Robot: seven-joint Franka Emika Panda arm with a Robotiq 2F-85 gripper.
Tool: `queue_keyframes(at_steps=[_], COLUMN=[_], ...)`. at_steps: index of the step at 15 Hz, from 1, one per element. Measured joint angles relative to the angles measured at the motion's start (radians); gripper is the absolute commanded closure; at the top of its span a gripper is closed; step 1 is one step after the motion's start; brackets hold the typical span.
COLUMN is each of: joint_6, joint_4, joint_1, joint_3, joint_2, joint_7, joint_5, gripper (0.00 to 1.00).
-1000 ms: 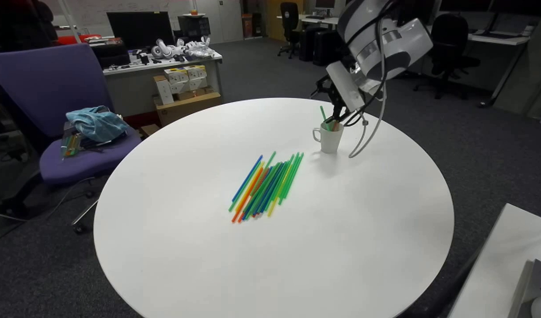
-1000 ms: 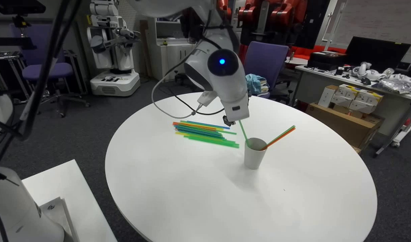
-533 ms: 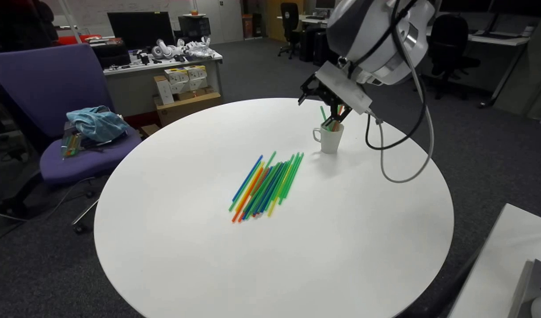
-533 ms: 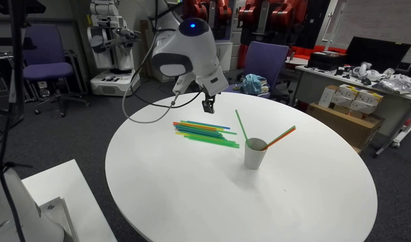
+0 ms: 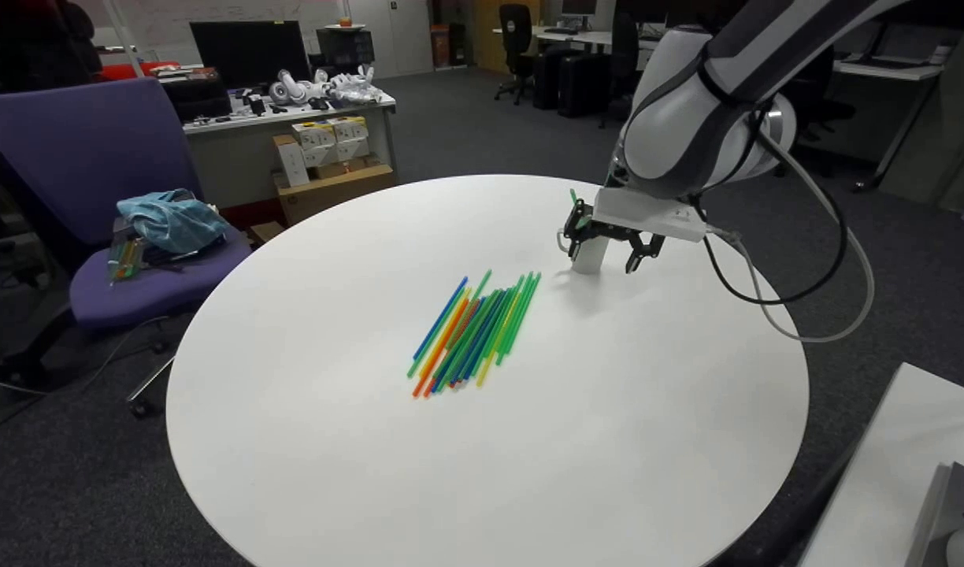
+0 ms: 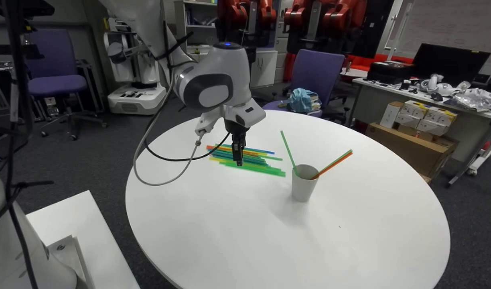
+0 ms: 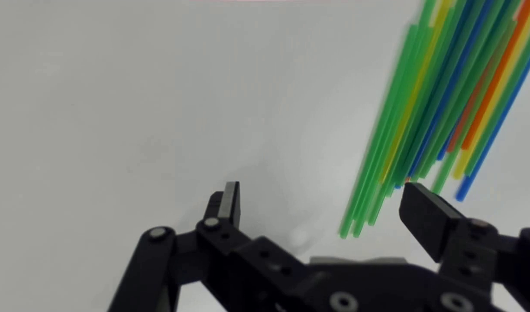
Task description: Put one green straw in the mug.
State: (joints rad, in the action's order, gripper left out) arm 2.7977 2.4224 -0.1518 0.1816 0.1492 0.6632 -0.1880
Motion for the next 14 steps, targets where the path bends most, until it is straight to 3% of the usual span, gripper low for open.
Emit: queue_keyframes(at_steps=[2, 6, 10, 14], joint_6=[-0.109, -0.248, -0.318, -0.320], joint_4=[-0.033, -0.086, -0.113, -0.119], joint_1=[0.009, 0.038, 0.077, 0.084], joint_3=[-0.031, -0.099, -0.131, -0.136], joint_2=[-0.024, -0.062, -0.047, -0.031], joint_7=[-0.037, -0.228, -0.462, -0.496], joint_5=[0.042, 0.033, -0.005, -0.007], gripper=[0.00, 0.00, 0.00, 0.00])
